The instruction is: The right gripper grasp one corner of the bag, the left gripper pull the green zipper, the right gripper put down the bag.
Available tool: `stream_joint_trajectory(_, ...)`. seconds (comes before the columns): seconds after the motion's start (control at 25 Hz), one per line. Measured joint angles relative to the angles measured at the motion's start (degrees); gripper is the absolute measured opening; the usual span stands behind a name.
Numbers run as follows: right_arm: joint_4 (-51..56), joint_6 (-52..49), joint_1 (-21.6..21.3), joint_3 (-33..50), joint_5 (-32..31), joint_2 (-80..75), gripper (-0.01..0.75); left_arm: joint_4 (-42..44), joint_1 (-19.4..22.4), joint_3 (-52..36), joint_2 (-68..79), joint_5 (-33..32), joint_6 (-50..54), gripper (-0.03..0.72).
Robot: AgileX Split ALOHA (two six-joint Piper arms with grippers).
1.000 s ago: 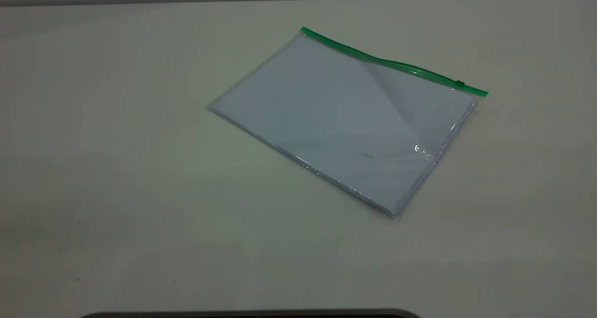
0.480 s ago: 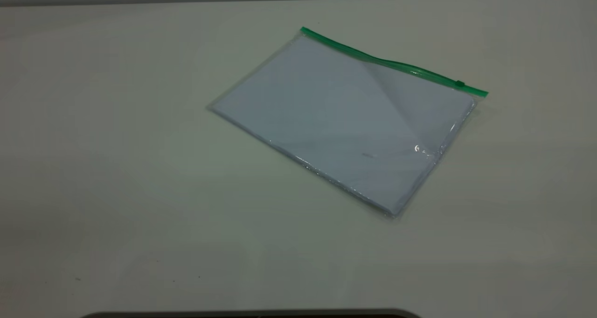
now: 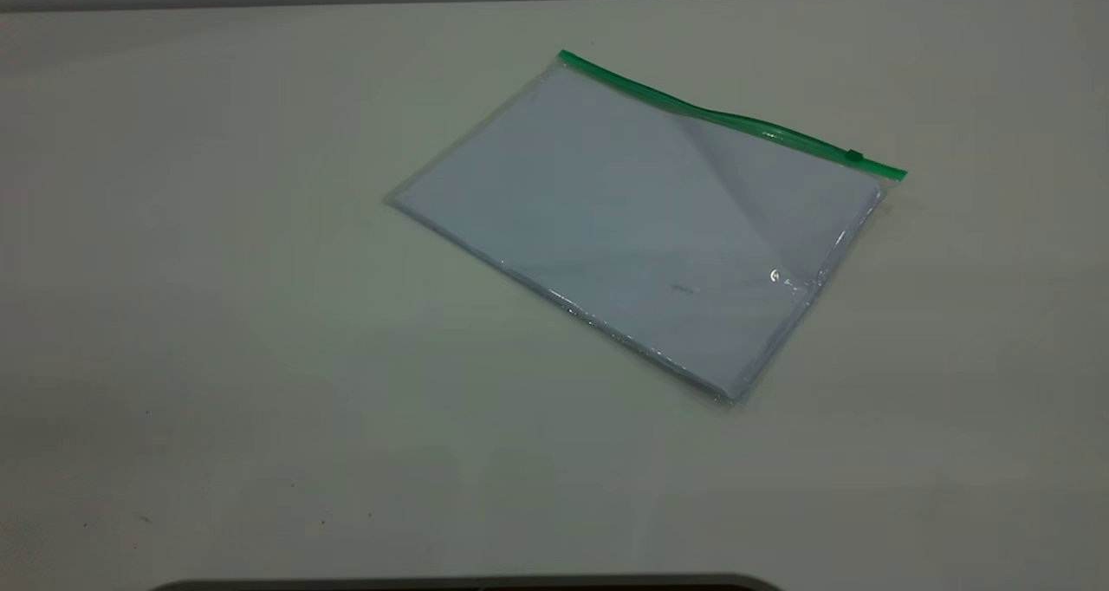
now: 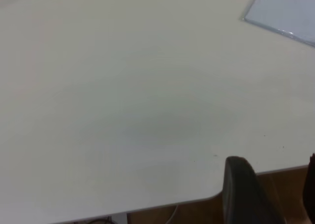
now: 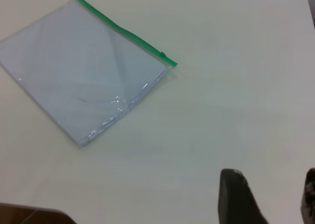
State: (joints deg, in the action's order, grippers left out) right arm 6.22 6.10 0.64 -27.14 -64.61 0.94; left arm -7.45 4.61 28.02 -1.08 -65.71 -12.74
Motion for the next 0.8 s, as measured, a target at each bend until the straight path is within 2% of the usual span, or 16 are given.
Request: stream_joint_trajectory(0.8,2.19,-0.11,0.00,0.00,0.06,0.00,0.360,-0.11,0.00,0.00,0.00,0.05,0.00,0.365)
